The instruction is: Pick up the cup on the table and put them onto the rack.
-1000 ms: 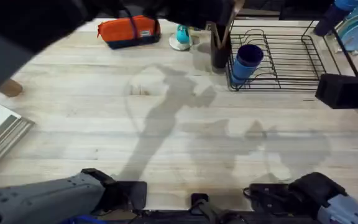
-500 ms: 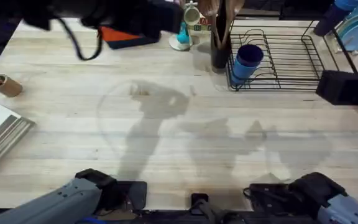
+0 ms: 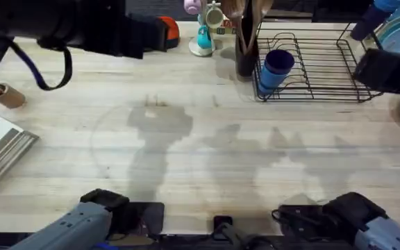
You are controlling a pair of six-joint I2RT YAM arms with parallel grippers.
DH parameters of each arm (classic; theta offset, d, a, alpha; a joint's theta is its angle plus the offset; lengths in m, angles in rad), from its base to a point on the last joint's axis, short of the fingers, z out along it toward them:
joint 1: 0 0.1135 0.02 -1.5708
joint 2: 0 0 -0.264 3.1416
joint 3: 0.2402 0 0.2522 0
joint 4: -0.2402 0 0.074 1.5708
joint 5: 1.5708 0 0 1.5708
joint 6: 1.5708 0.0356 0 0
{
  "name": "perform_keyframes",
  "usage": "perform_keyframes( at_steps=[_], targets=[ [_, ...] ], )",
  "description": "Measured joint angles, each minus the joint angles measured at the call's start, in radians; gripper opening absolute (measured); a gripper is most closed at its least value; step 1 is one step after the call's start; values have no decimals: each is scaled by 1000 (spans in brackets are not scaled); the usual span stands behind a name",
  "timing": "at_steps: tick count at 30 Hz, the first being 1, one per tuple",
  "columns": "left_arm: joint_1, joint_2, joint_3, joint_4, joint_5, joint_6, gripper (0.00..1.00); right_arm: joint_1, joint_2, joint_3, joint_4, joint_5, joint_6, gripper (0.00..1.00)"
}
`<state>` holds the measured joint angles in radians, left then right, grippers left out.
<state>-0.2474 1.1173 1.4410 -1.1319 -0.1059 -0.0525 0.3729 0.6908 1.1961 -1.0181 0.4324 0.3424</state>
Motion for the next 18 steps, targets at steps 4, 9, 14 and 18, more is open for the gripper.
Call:
perform_keyframes(
  at_steps=[4, 9, 14, 18],
  targets=[
    [3, 0, 0, -25, -3, 0, 993, 0, 33, 0, 0, -63, -32, 997],
    [3, 0, 0, -33, -3, 0, 993, 0, 103, 0, -1, -101, -60, 996],
    [3, 0, 0, -32, -3, 0, 993, 0, 153, 0, -2, -116, -67, 996],
    [3, 0, 0, -33, -3, 0, 993, 0, 168, 0, -3, -117, -67, 996]
  ],
)
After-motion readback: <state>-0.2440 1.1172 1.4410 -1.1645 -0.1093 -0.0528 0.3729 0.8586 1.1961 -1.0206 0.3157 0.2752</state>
